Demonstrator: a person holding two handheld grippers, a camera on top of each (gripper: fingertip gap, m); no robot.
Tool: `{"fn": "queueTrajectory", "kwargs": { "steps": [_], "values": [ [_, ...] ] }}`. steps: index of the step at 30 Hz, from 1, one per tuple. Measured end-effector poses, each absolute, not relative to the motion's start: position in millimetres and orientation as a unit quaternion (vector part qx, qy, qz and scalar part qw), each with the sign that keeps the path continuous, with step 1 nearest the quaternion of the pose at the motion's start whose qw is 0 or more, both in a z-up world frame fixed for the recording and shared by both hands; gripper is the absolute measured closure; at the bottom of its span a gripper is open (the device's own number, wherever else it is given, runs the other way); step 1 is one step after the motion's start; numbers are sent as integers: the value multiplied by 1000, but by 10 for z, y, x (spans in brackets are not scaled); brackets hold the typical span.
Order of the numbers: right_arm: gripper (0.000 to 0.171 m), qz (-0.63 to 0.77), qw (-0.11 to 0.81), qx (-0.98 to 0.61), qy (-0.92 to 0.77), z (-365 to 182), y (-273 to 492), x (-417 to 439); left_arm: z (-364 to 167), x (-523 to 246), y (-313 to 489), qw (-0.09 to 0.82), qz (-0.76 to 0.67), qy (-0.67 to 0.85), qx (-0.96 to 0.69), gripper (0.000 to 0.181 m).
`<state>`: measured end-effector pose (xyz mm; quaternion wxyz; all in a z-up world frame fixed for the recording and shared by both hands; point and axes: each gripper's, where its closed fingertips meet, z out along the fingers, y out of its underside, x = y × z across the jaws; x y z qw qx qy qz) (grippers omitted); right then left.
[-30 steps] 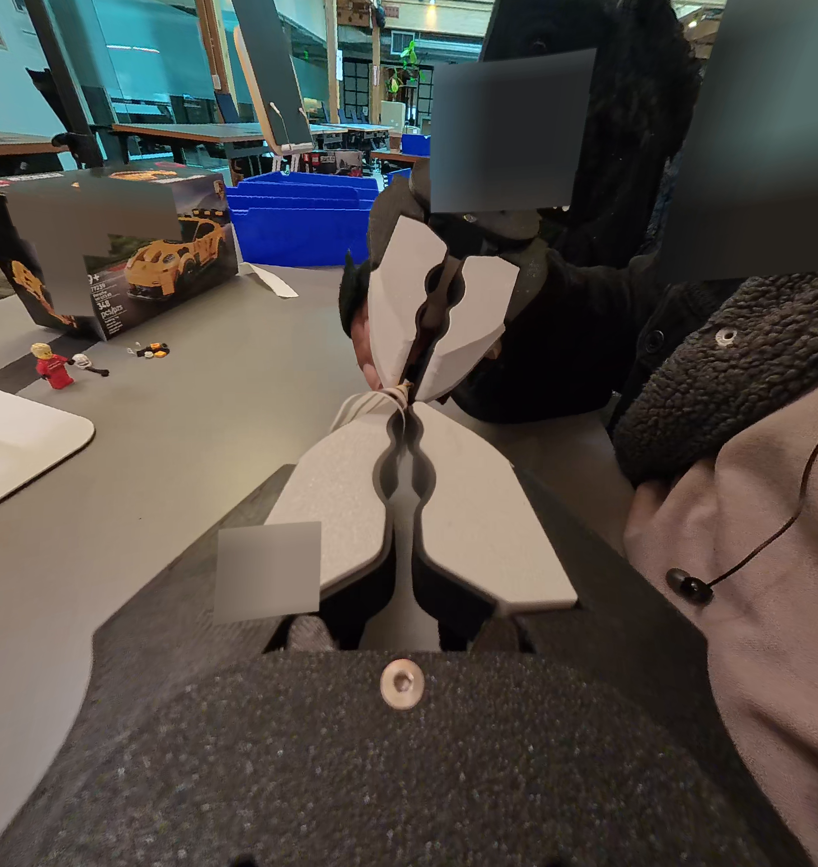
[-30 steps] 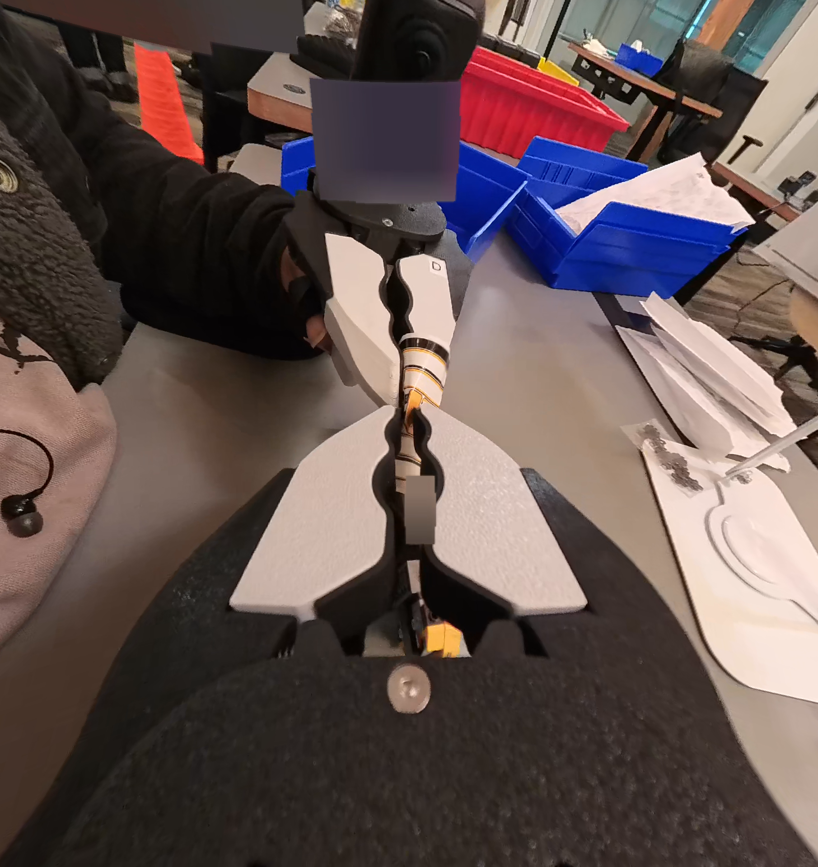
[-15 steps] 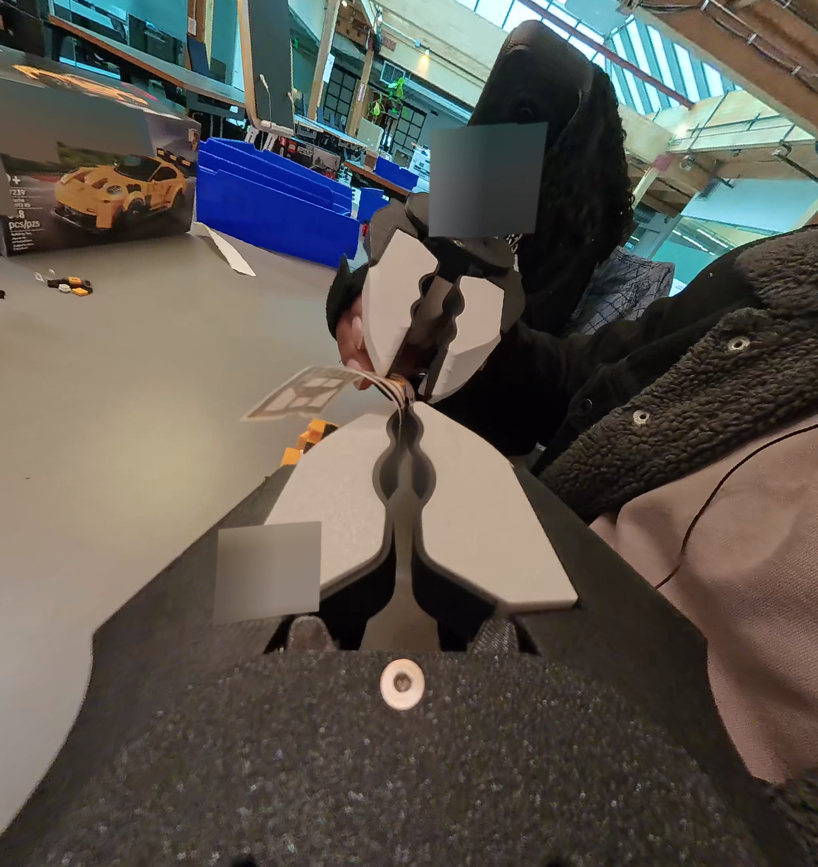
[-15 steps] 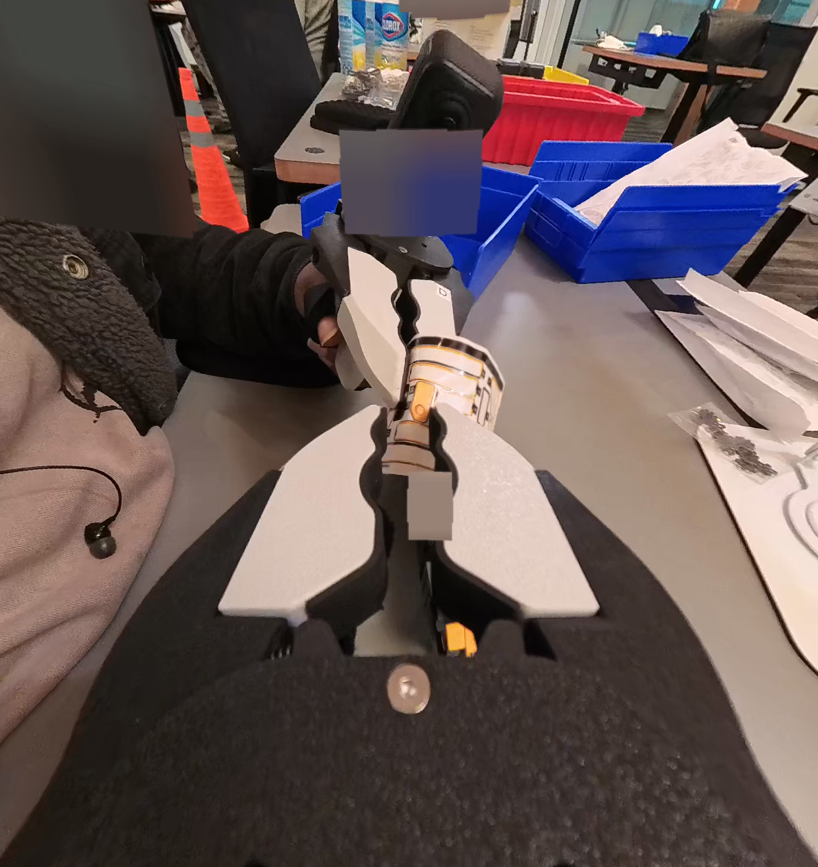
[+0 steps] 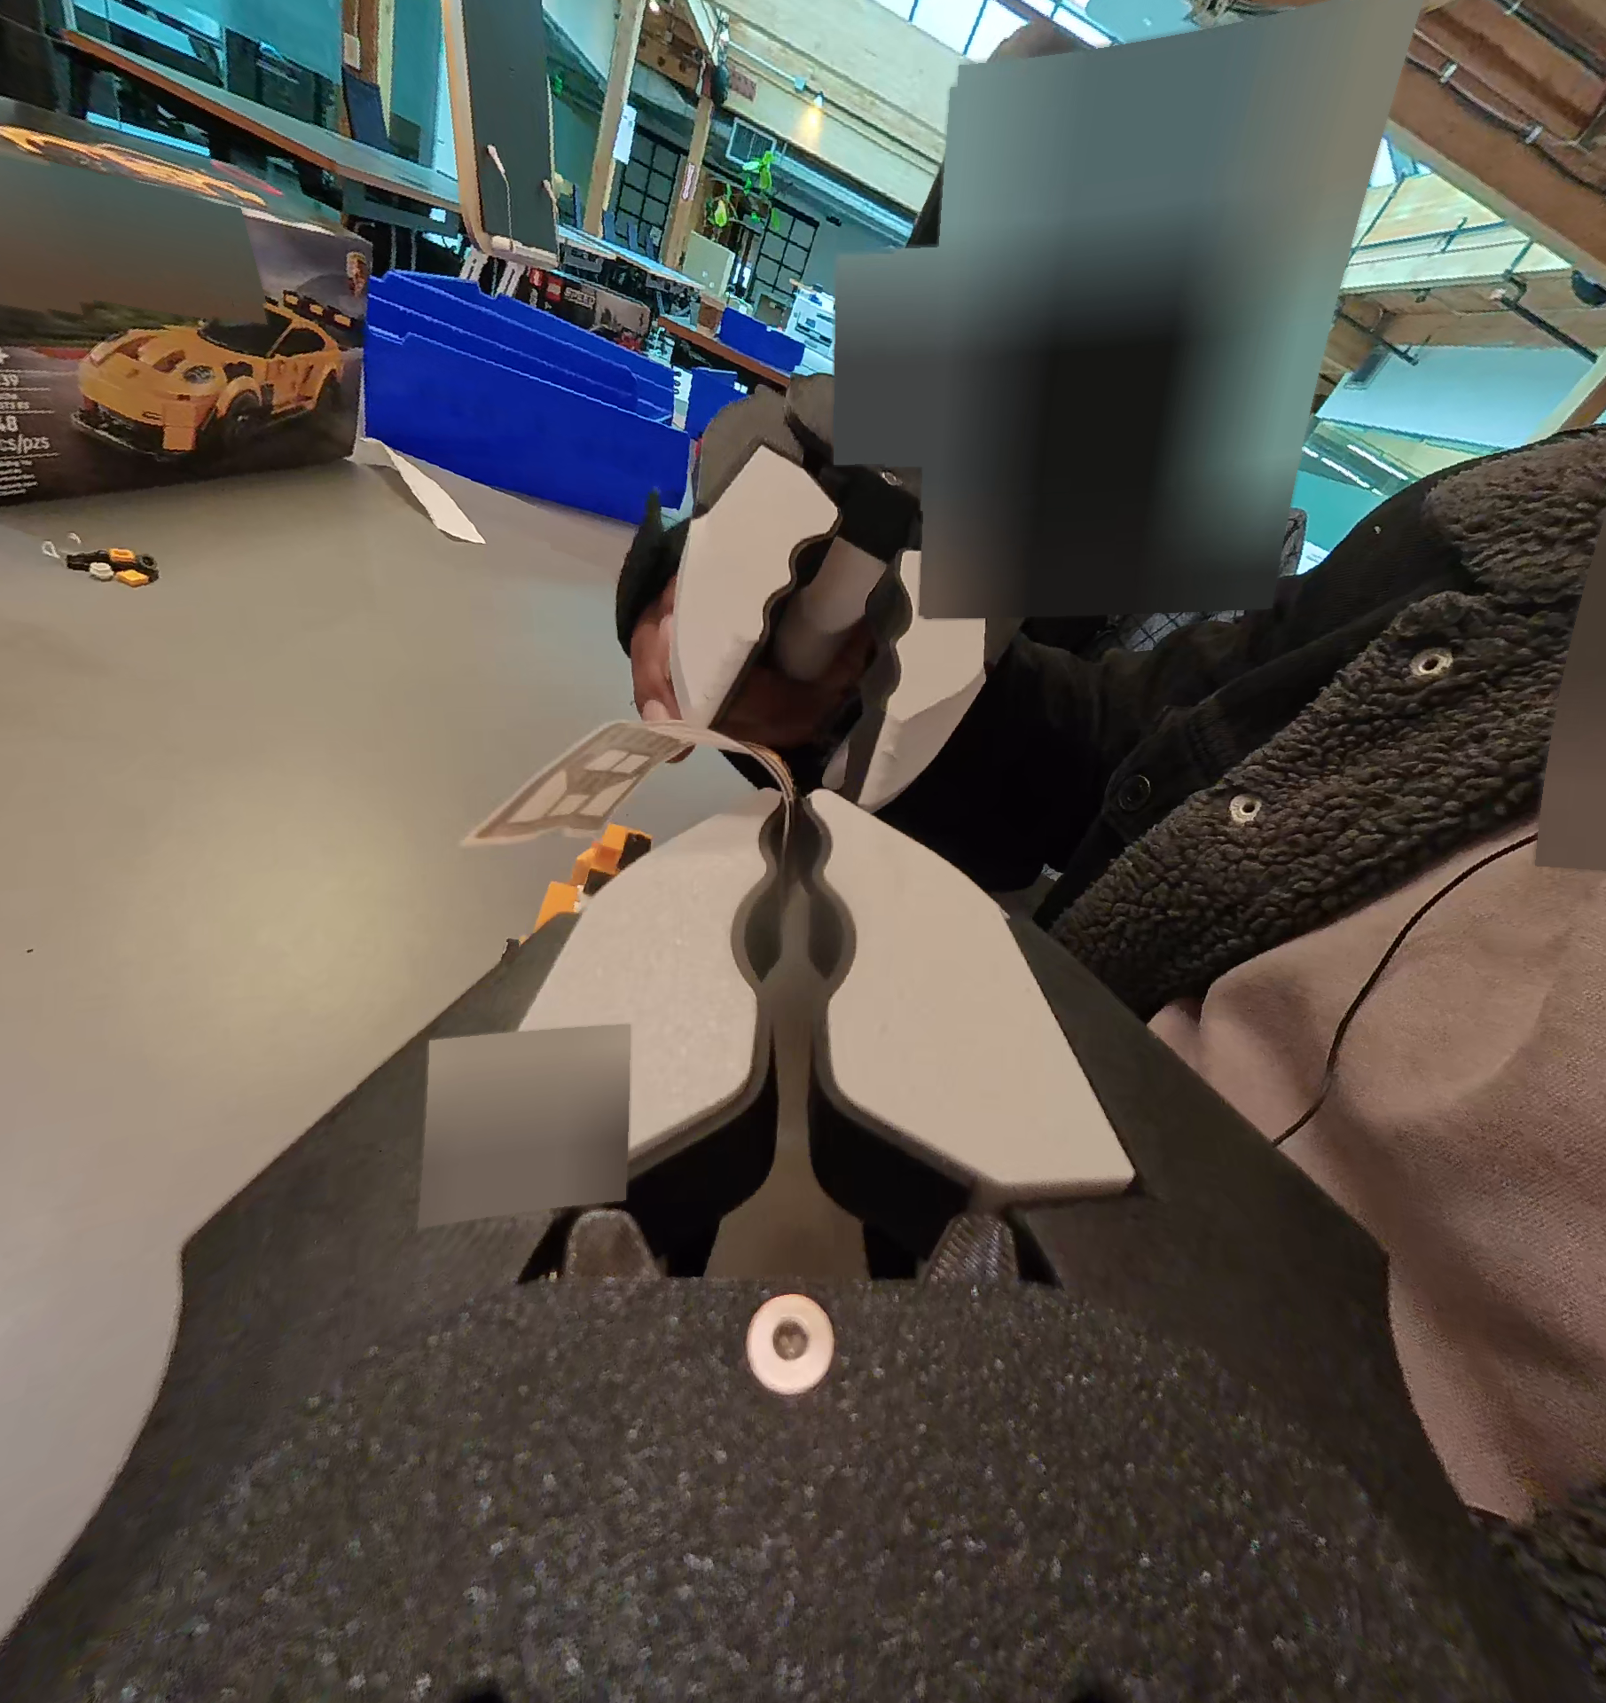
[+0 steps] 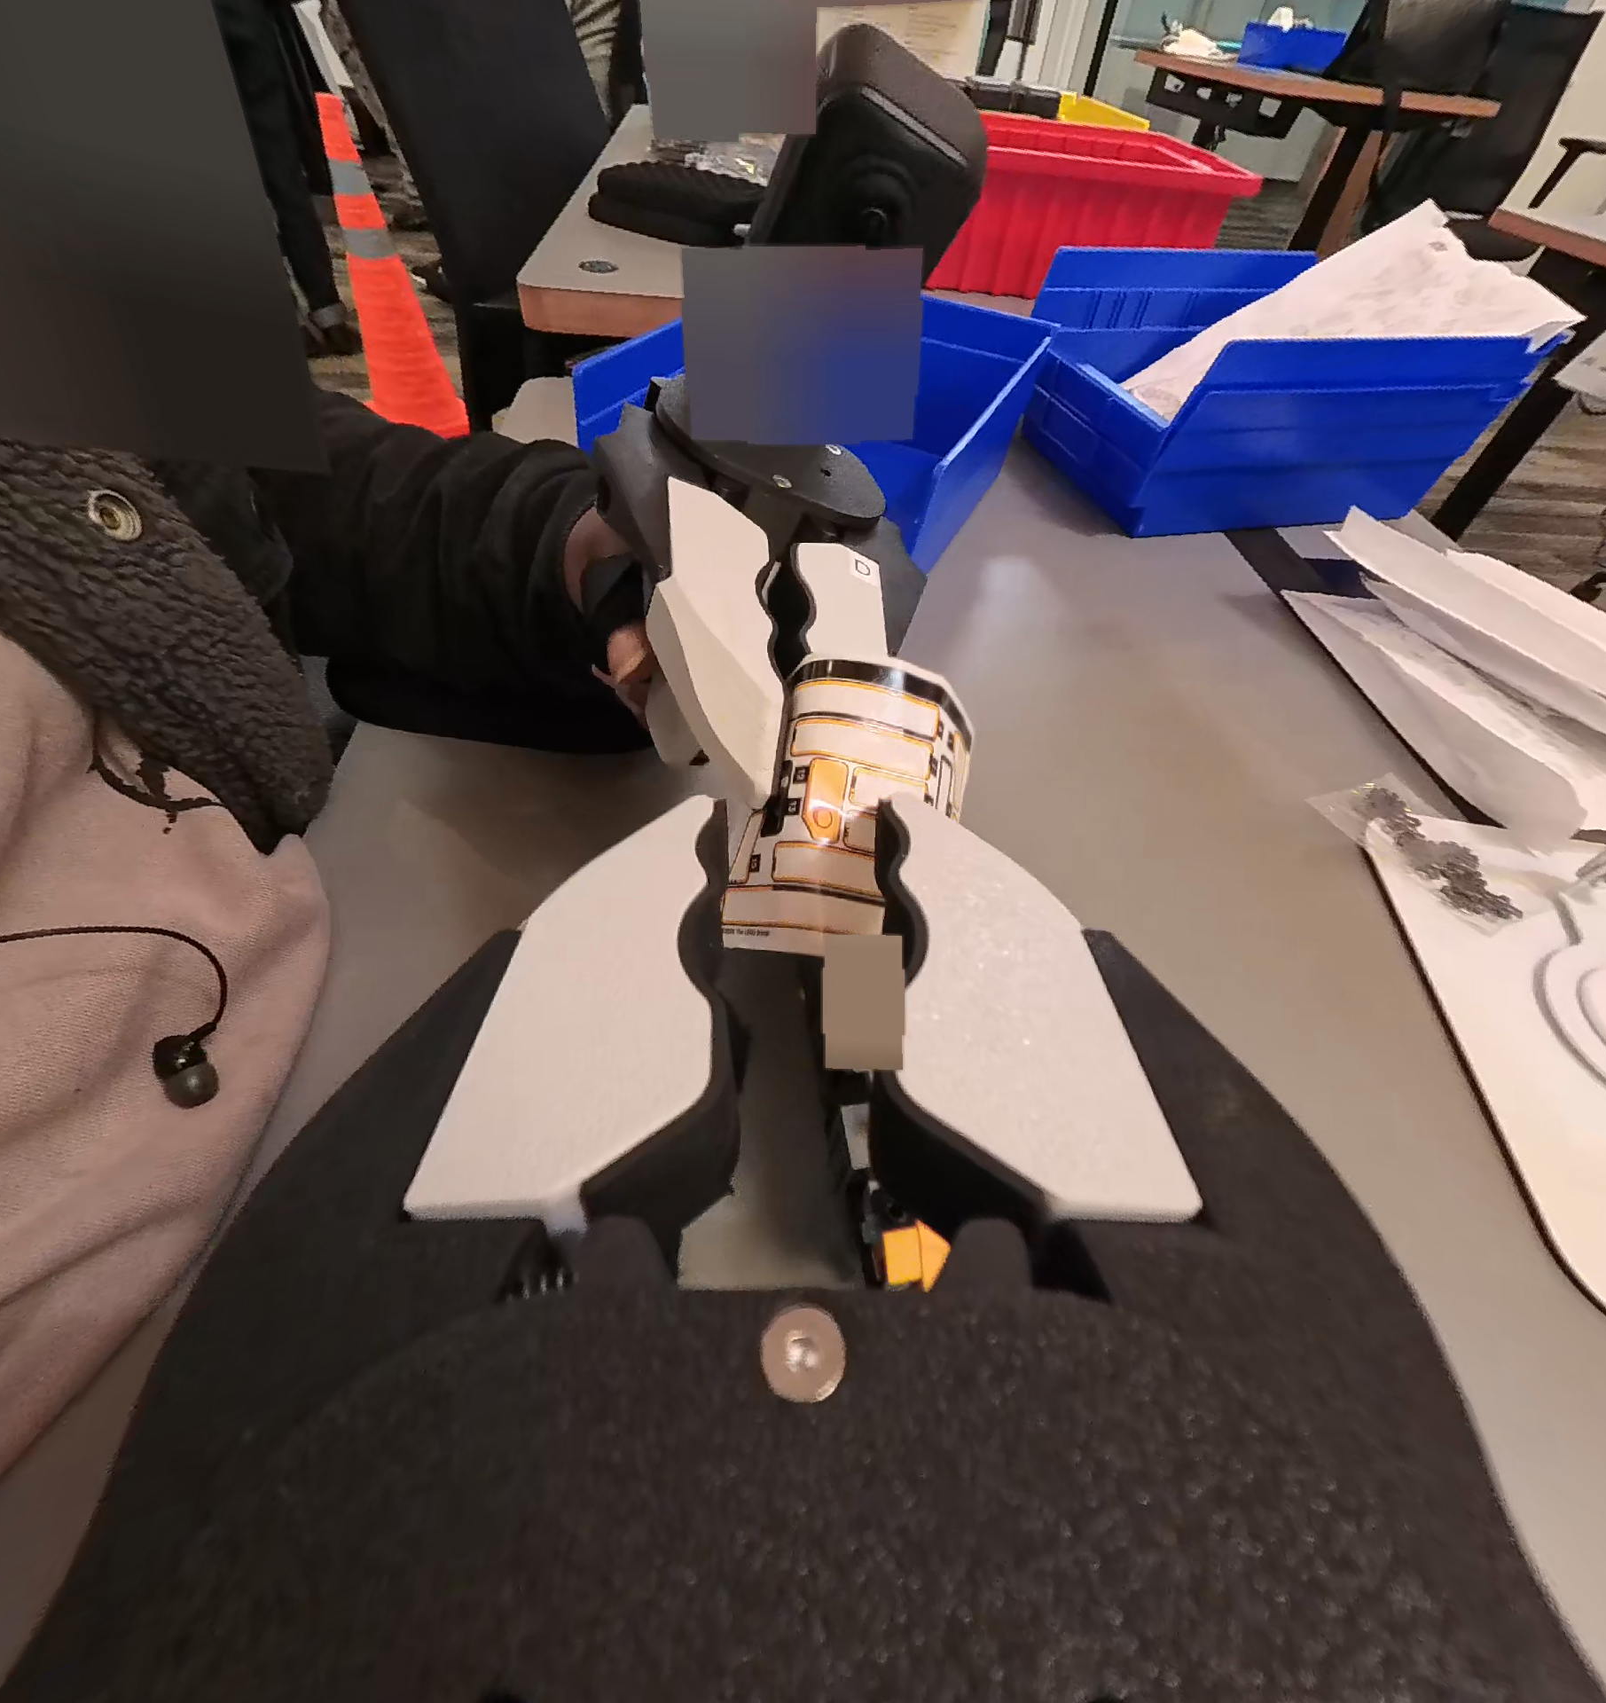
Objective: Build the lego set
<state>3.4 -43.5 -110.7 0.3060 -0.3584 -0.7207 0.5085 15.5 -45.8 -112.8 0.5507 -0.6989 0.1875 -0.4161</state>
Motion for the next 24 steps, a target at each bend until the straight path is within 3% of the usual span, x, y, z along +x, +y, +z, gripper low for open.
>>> {"fn": "queueTrajectory", "kwargs": {
  "steps": [10,24],
  "values": [
    [152,555,263,-373,-695,-1051,-457,72,-1127,202,-505,550,-416,209,-694,181],
    [164,575,203,-376,-698,-1119,-560,135,-1166,223,-512,591,-295,287,-694,181]
  ]
}}
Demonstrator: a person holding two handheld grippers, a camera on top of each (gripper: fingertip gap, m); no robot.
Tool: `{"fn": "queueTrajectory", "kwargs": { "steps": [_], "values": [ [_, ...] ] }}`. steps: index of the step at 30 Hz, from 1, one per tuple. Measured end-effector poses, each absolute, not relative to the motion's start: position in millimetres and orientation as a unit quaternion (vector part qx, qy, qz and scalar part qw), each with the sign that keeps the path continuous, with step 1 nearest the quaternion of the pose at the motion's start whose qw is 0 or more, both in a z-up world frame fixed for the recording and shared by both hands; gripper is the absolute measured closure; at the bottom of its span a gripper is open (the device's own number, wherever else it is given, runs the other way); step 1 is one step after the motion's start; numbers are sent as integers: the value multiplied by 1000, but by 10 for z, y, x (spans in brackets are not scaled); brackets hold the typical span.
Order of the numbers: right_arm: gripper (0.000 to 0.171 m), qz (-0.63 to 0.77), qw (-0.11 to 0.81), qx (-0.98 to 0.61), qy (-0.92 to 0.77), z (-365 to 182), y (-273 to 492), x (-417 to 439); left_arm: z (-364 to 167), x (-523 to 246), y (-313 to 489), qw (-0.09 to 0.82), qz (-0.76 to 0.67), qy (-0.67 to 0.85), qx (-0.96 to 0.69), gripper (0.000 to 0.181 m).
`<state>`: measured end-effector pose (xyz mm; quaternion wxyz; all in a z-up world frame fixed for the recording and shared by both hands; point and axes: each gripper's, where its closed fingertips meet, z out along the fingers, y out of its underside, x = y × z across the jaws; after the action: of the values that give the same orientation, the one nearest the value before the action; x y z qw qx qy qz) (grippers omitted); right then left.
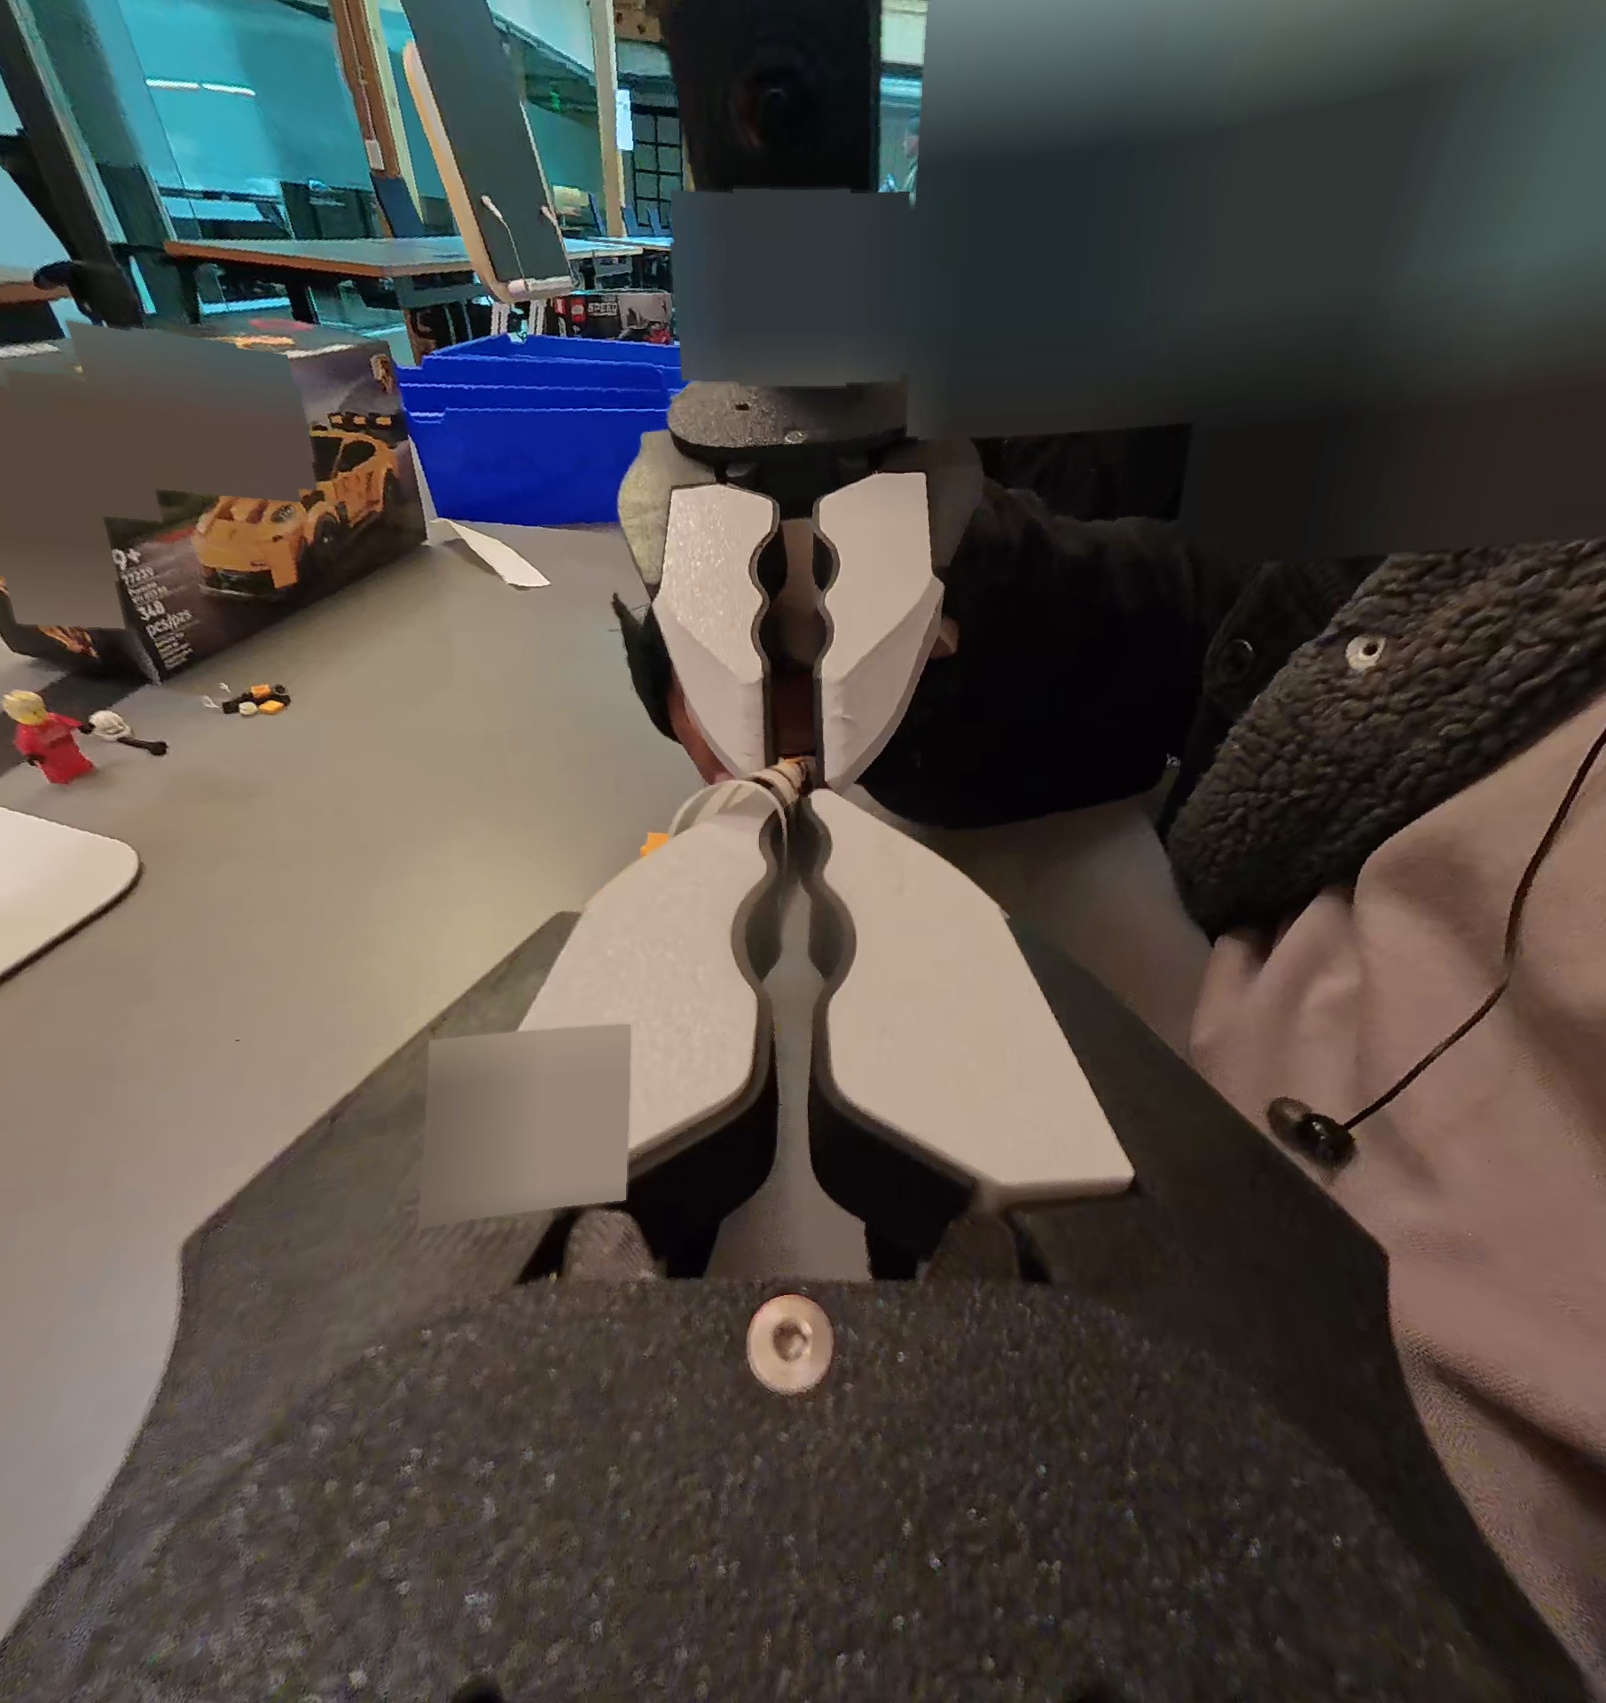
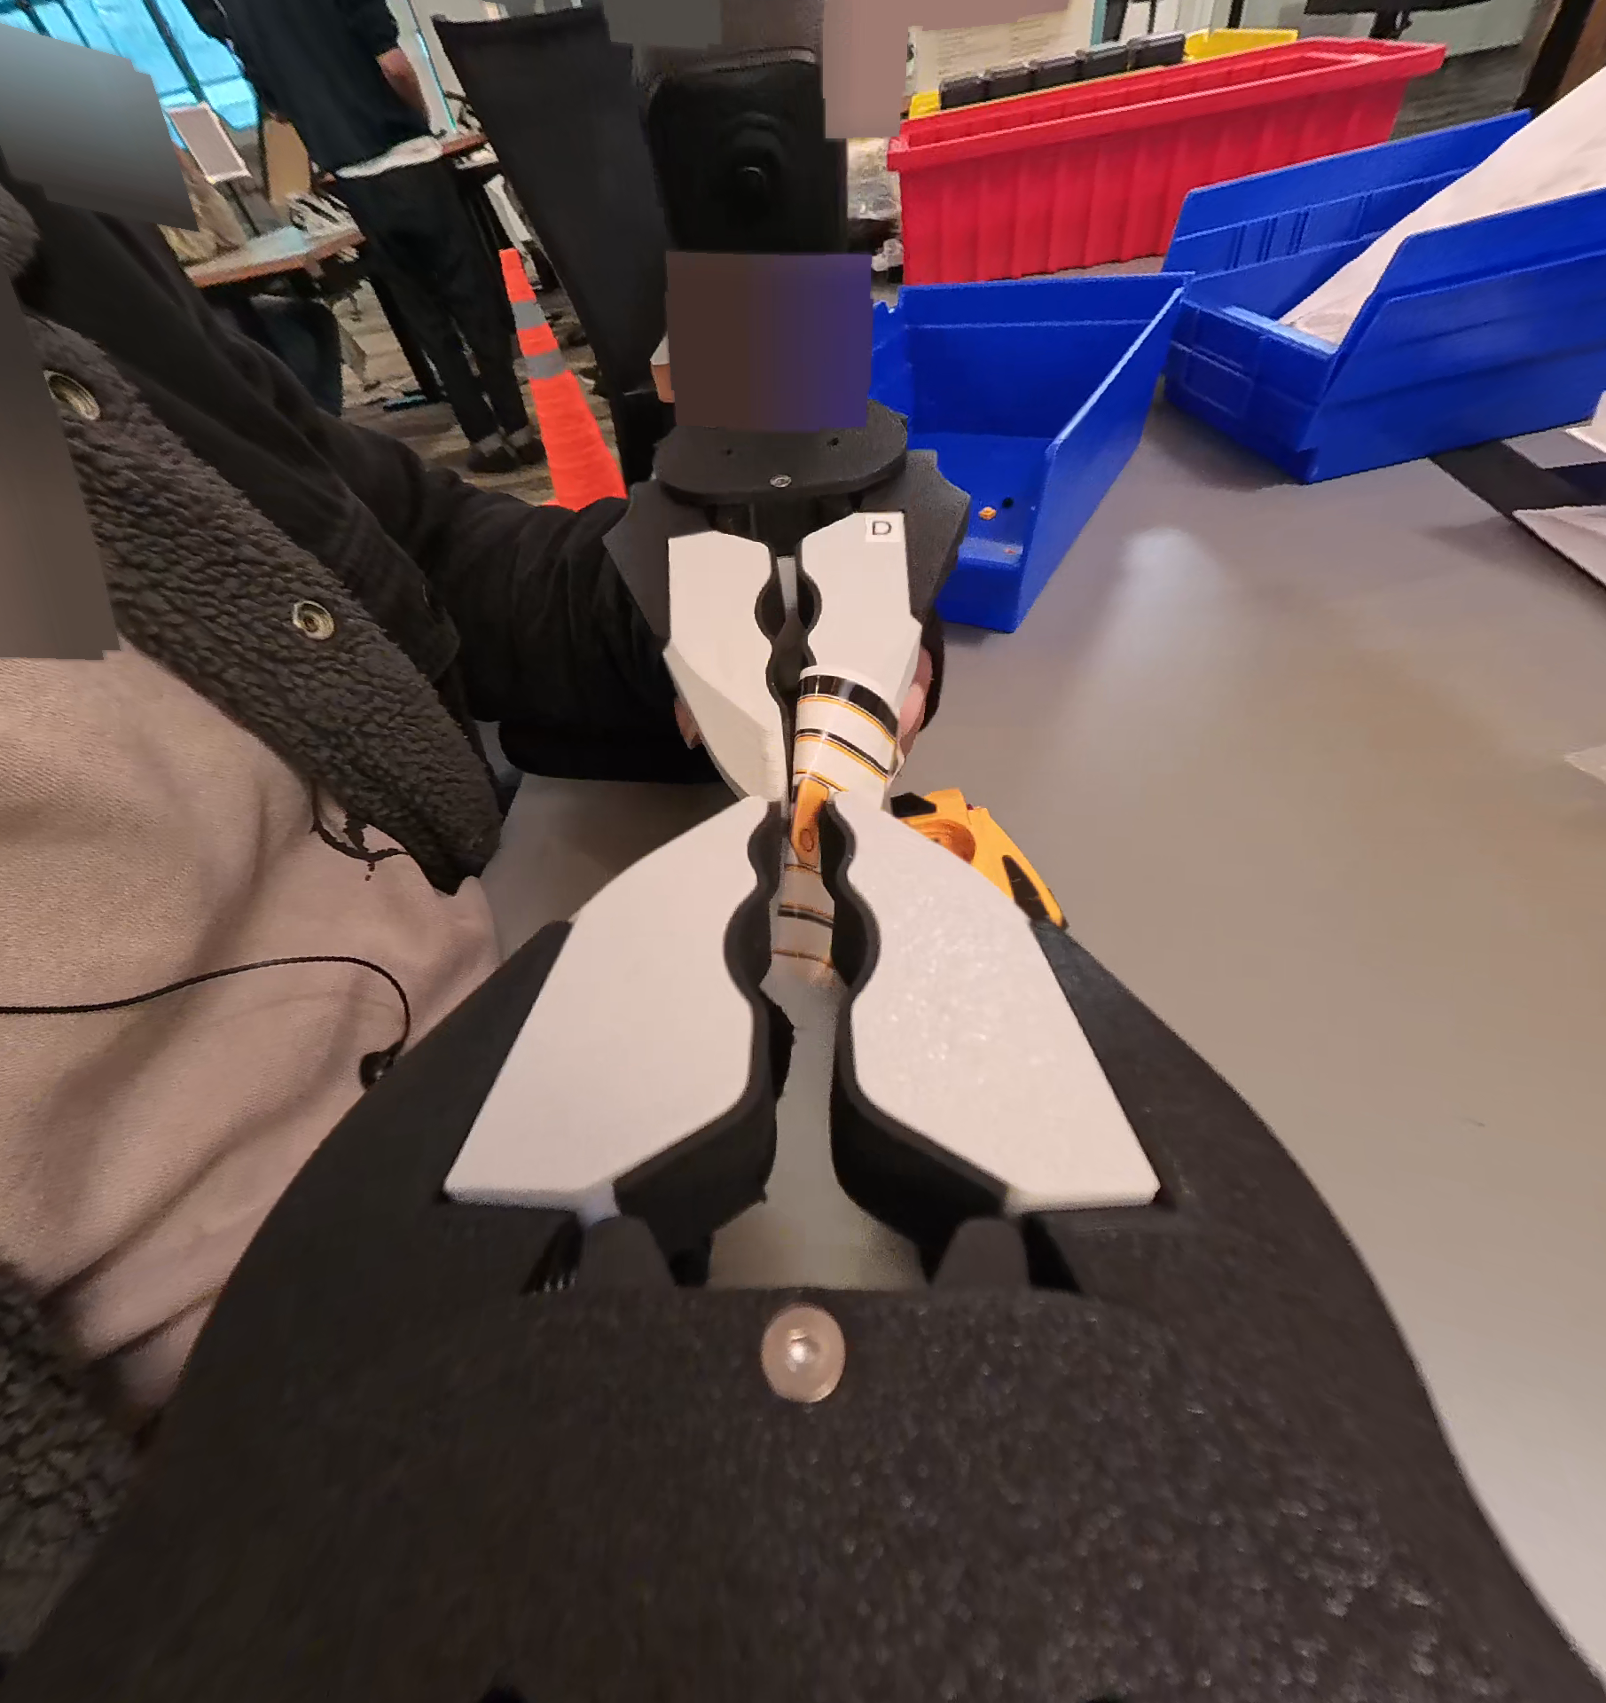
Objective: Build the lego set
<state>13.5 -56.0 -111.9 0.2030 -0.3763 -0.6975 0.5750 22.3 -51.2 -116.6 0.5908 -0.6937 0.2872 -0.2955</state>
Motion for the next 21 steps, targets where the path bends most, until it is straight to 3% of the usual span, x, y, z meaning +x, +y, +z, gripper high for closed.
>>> {"fn": "queueTrajectory", "kwargs": {
  "steps": [21],
  "values": [
    [171,615,98,-408,-668,-1195,-535,185,-1302,247,-517,578,-215,336,-712,181]
  ]
}}
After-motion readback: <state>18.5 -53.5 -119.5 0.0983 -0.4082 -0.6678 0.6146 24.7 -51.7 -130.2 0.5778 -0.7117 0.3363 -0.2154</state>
